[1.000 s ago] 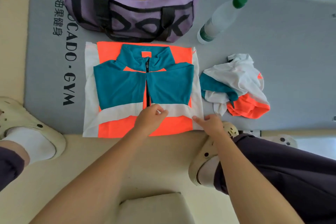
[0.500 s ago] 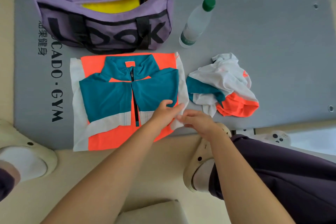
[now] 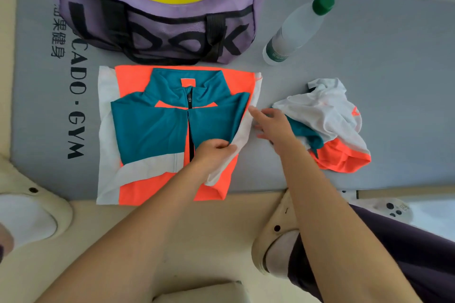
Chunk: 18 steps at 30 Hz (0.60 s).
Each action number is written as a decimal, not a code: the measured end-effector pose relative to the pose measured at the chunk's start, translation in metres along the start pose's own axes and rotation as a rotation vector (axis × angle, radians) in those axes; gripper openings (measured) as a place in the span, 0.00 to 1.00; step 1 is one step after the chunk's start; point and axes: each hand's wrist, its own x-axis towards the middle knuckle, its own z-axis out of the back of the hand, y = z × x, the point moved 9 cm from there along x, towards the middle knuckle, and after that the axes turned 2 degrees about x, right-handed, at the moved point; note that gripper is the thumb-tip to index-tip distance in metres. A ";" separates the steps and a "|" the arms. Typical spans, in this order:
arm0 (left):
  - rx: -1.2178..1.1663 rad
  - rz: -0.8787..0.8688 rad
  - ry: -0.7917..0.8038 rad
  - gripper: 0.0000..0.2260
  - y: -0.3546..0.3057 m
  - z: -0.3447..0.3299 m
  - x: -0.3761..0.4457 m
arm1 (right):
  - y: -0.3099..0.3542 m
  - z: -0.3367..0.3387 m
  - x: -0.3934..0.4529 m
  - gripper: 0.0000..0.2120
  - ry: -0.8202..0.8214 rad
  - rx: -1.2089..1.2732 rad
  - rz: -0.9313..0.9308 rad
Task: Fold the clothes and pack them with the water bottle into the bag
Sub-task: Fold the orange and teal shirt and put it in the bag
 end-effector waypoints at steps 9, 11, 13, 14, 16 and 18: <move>-0.053 -0.031 0.002 0.26 0.000 -0.002 -0.002 | 0.040 -0.031 0.037 0.19 -0.111 -0.165 0.050; -0.060 -0.022 -0.002 0.22 0.004 -0.004 0.001 | 0.042 -0.024 0.038 0.16 -0.117 -0.143 0.065; -0.056 -0.014 0.010 0.19 0.011 -0.005 0.005 | 0.038 -0.021 0.036 0.13 -0.043 -0.085 0.027; -0.048 -0.013 0.017 0.17 0.013 -0.005 0.007 | 0.032 -0.022 0.035 0.12 0.021 -0.026 -0.023; -0.050 -0.009 0.022 0.13 0.014 -0.007 0.008 | 0.020 -0.024 0.031 0.14 0.149 0.102 -0.177; -0.081 -0.003 0.017 0.12 0.013 -0.009 0.008 | 0.010 -0.022 0.026 0.11 0.226 0.132 -0.323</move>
